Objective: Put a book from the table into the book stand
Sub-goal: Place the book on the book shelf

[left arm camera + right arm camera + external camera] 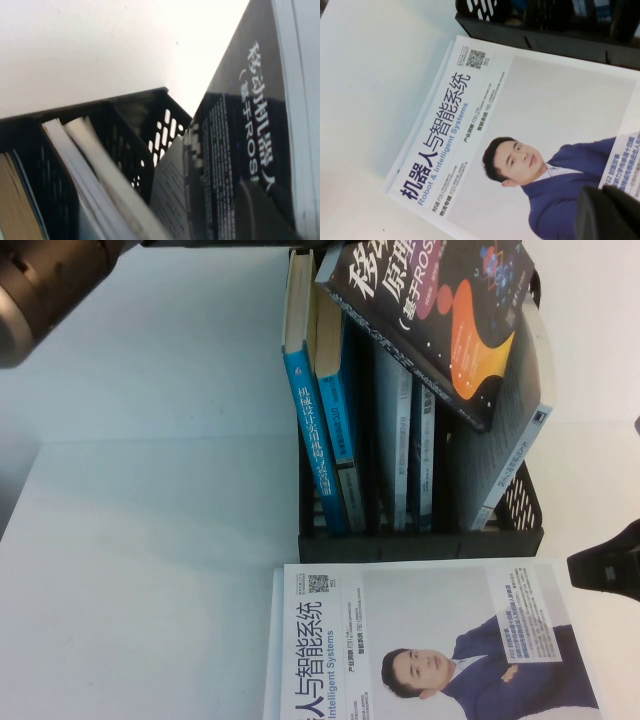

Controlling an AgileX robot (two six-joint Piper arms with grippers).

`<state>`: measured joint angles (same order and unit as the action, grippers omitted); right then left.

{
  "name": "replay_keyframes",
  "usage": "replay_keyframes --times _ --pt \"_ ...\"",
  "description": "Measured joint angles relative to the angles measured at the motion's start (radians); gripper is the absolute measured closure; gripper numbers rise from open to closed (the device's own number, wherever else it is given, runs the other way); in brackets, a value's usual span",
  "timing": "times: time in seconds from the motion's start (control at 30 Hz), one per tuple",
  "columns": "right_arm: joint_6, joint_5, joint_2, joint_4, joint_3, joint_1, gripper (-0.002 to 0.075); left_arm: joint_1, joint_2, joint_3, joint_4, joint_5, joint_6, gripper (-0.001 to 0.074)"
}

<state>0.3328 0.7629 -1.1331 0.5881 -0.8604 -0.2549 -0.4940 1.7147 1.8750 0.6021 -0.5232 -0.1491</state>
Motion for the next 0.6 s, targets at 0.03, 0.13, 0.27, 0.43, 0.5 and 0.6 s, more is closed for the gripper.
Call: replay_keyframes --times 0.03,0.13,0.27,0.43,0.5,0.6 --pt "0.0 0.0 0.0 0.0 0.0 0.0 0.0729 0.0 0.0 0.0 -0.005 0.005 0.005 0.0624" --pt "0.0 0.0 0.0 0.0 0.0 0.0 0.0729 0.0 0.007 0.0 -0.011 0.014 0.033 0.0624" --pt "0.0 0.0 0.0 0.0 0.0 0.0 0.0729 -0.011 0.035 0.005 -0.02 0.021 0.059 0.0624" --pt "-0.002 -0.002 0.0 -0.002 0.0 0.0 0.0729 -0.033 0.086 0.008 -0.08 0.059 0.109 0.0624" --pt "-0.002 -0.002 0.0 -0.004 0.0 0.0 0.0729 -0.04 0.103 0.009 -0.136 0.073 0.159 0.0624" --pt "-0.002 -0.002 0.0 -0.011 0.0 0.0 0.0729 -0.041 0.122 0.009 -0.248 0.087 0.261 0.0624"
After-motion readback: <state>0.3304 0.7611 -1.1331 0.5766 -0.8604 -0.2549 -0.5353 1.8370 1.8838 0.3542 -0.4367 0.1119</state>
